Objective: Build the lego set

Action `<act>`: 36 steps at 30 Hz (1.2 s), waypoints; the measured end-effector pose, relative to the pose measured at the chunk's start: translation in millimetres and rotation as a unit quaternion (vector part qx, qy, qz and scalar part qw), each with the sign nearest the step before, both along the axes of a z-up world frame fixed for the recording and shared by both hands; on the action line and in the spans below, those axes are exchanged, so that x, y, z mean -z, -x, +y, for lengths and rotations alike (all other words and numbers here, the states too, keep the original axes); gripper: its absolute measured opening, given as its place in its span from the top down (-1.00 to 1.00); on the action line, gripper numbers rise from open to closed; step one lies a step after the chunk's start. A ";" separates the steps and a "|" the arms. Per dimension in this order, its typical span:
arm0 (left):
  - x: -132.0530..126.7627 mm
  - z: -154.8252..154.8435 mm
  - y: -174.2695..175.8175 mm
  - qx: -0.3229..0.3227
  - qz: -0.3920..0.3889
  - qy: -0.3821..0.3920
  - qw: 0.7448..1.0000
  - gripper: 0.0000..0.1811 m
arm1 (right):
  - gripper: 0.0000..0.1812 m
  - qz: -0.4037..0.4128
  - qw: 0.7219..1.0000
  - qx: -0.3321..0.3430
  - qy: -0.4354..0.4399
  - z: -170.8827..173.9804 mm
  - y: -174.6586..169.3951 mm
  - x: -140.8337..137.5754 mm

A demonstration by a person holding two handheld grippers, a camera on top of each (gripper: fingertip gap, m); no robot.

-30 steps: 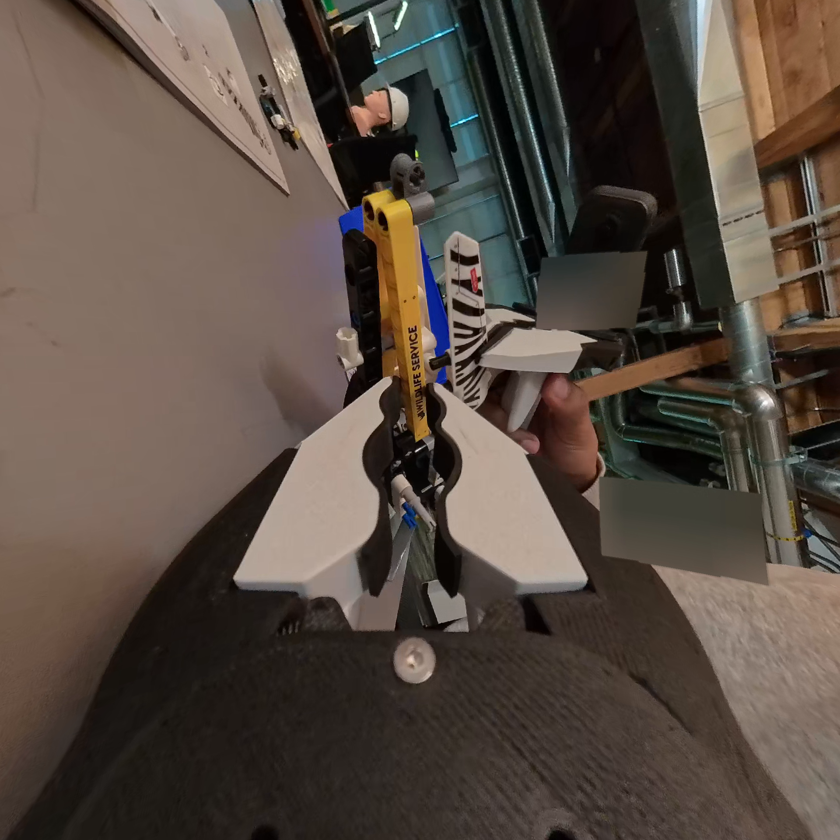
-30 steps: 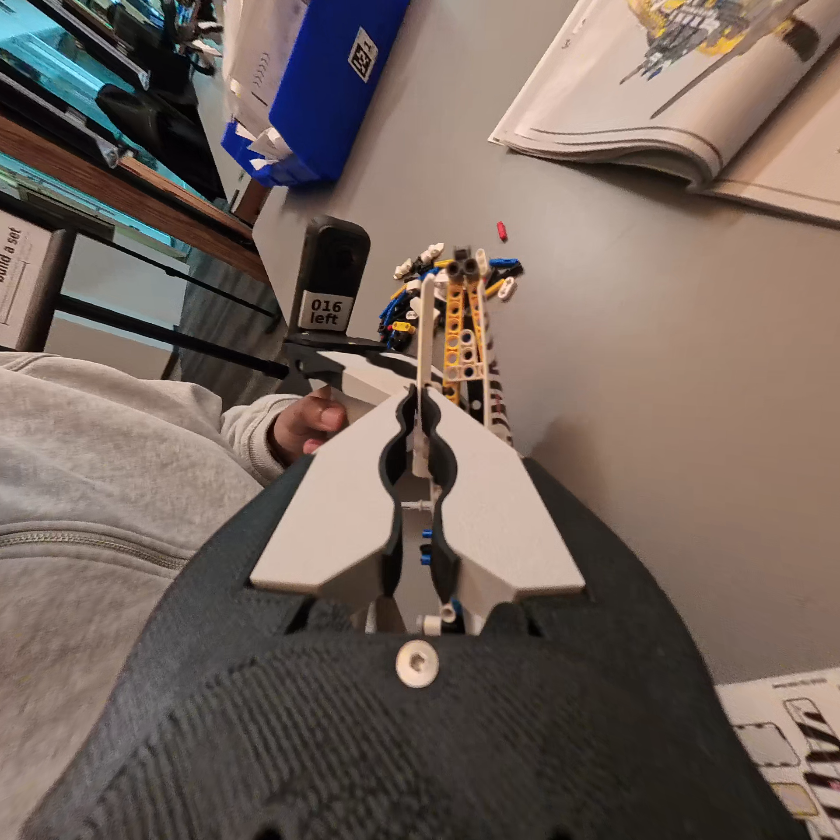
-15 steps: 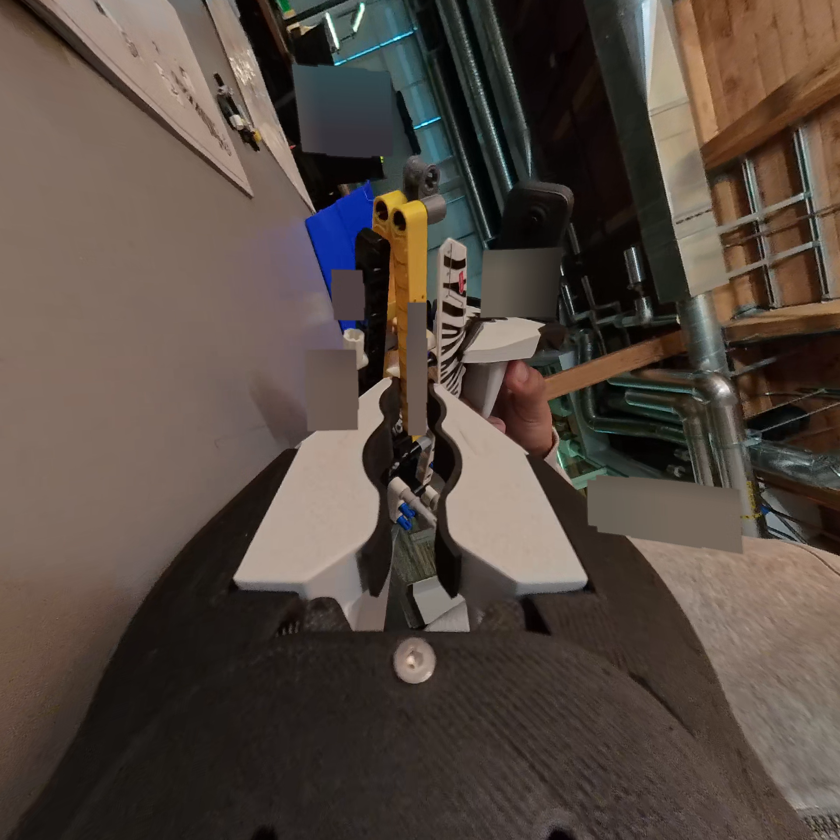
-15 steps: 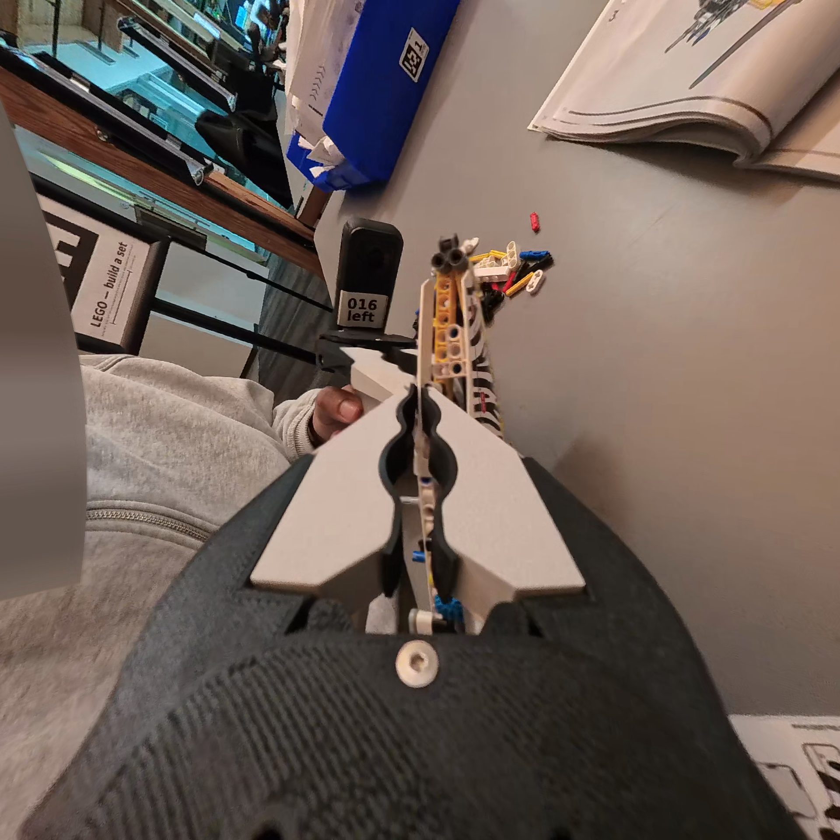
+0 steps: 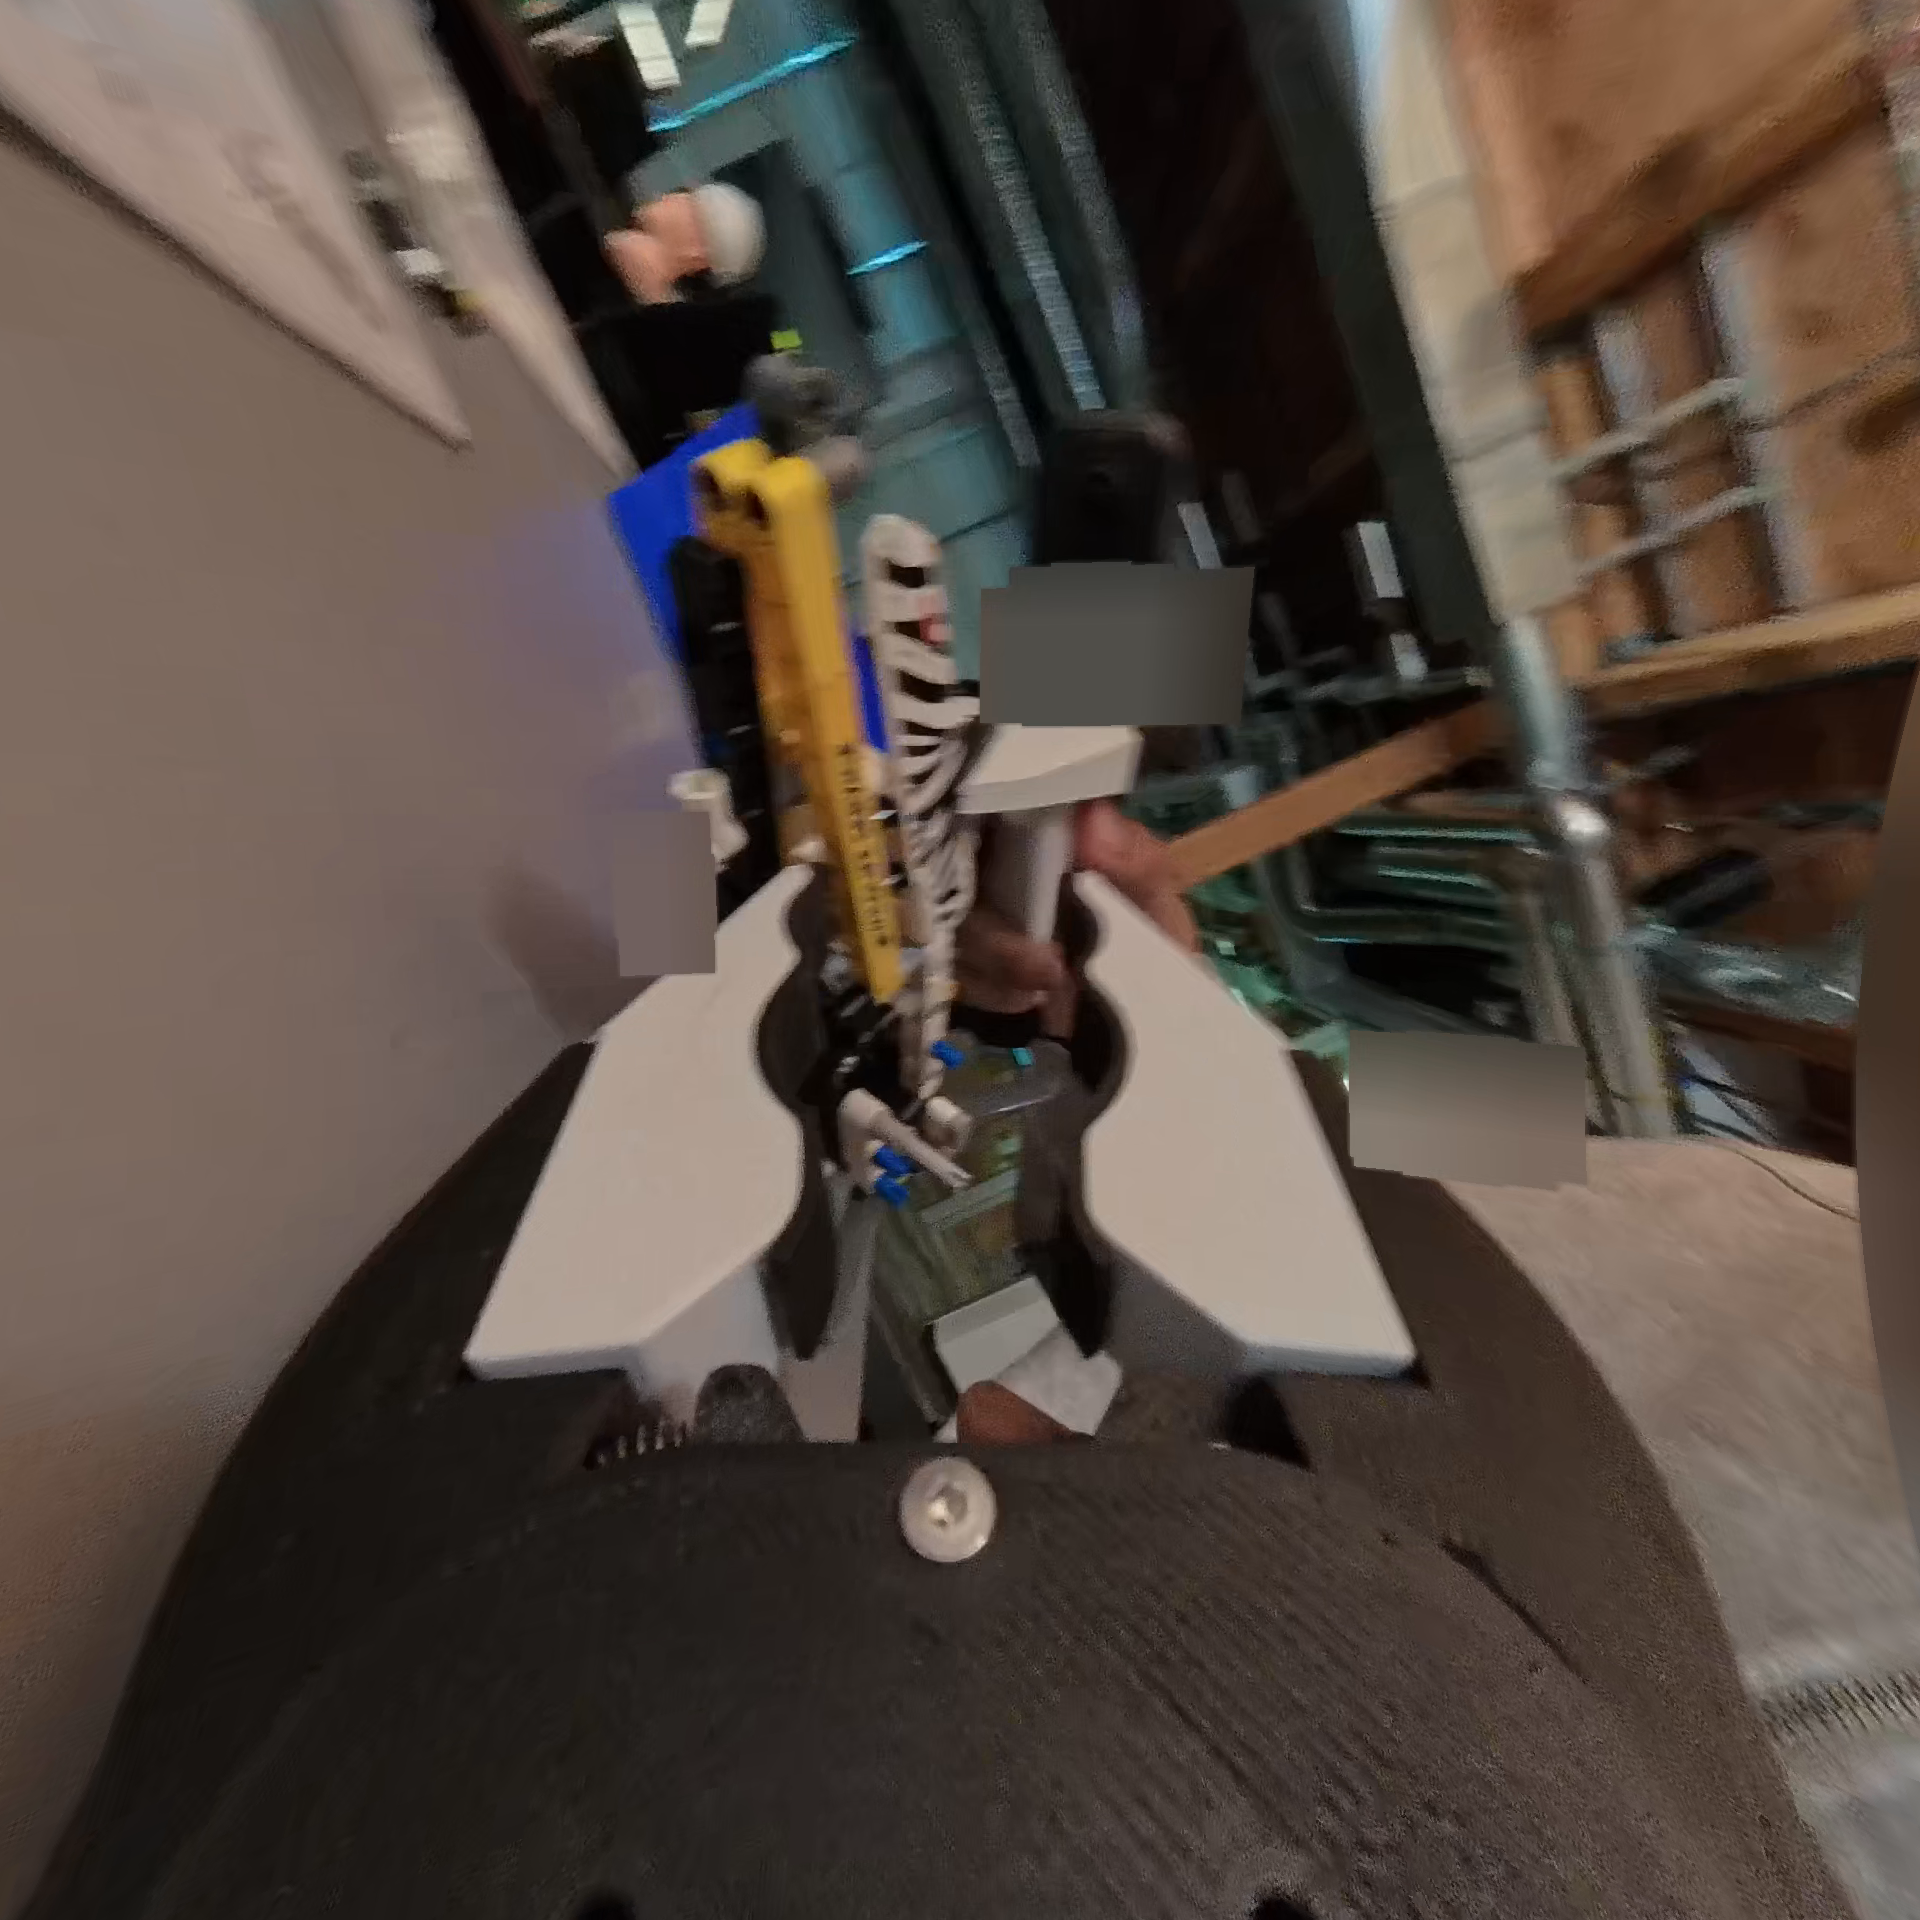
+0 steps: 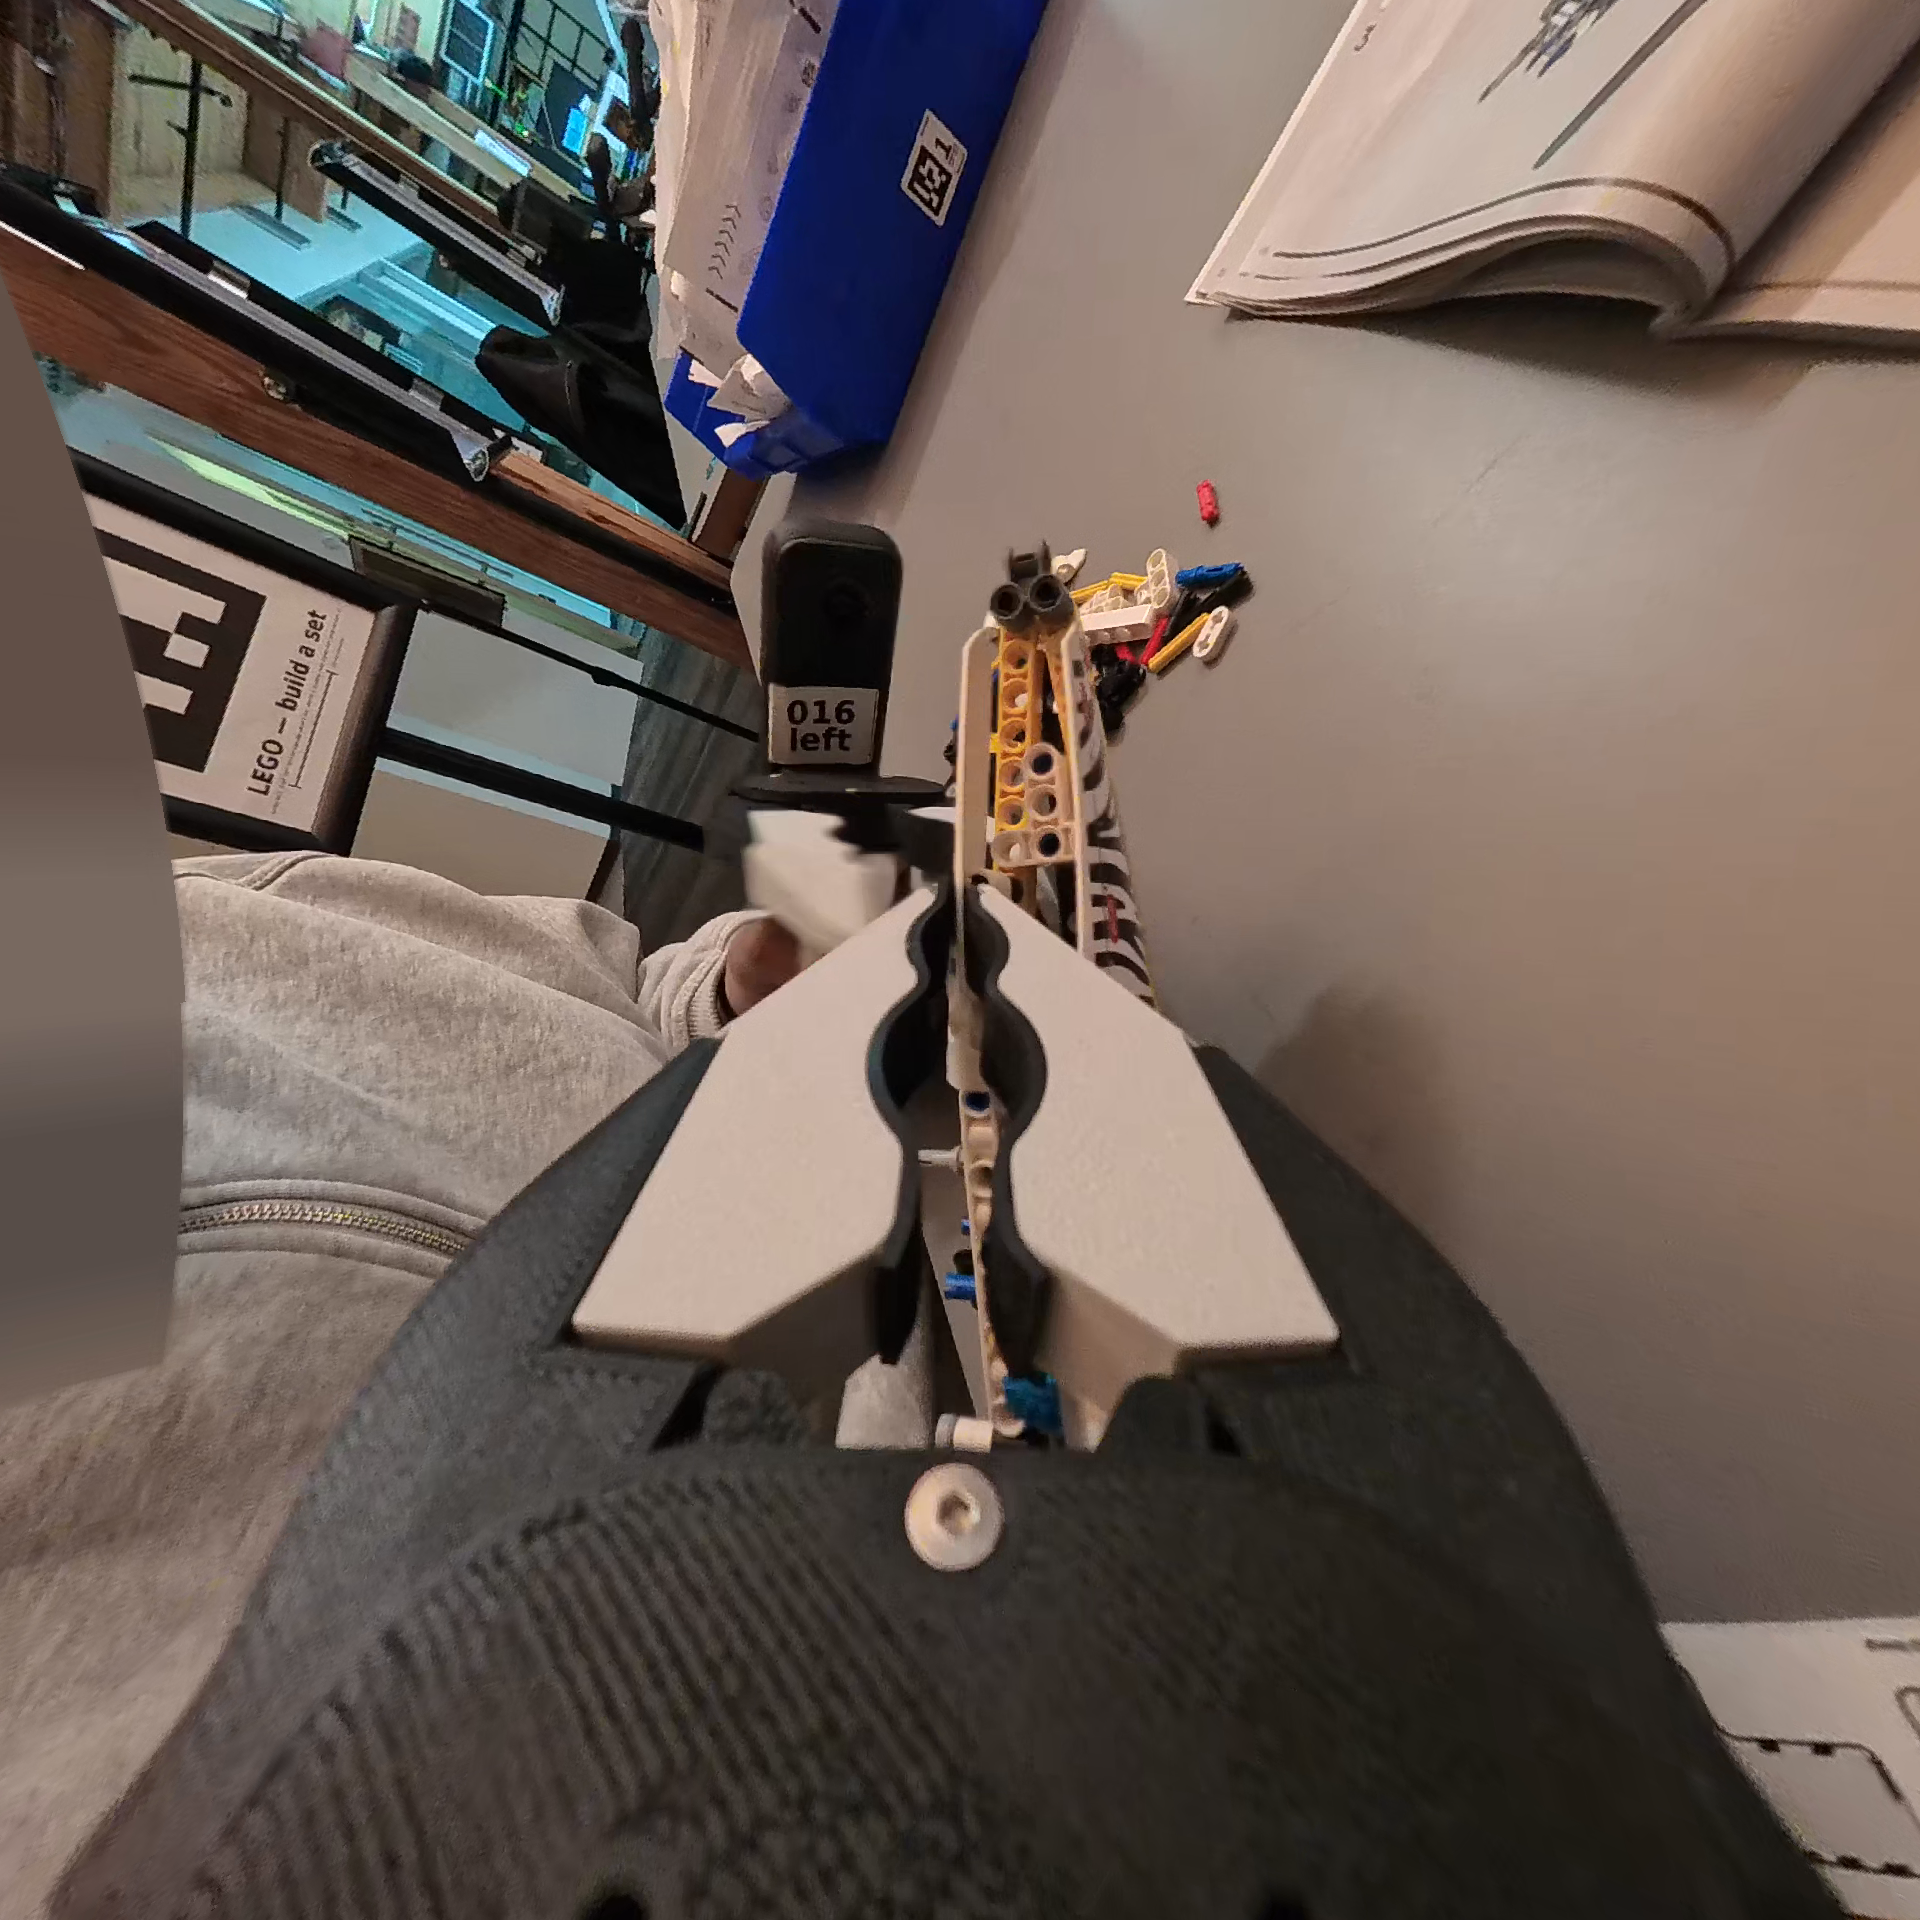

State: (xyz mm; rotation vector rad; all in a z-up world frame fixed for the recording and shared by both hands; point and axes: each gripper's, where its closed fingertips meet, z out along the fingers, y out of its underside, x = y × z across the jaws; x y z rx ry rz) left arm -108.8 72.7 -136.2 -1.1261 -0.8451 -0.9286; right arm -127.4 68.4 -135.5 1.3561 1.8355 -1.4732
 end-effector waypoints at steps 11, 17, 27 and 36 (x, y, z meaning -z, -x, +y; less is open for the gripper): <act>3.5 1.3 2.2 -0.012 0.000 0.014 1.000 0.59 | 1.00 0.005 1.000 -0.002 -0.016 -0.5 -0.1 1.1; 4.7 2.4 0.8 -0.020 0.023 0.029 0.999 0.59 | 1.00 0.030 0.998 -0.004 -0.049 -0.6 -2.1 2.4; 4.4 0.9 1.6 -0.029 0.034 0.034 0.998 0.58 | 1.00 0.028 0.999 -0.014 -0.040 -4.0 -3.8 2.2; 8.2 1.7 2.3 -0.044 0.055 0.061 0.996 0.55 | 1.00 0.076 0.989 -0.022 -0.128 -8.7 -3.8 6.2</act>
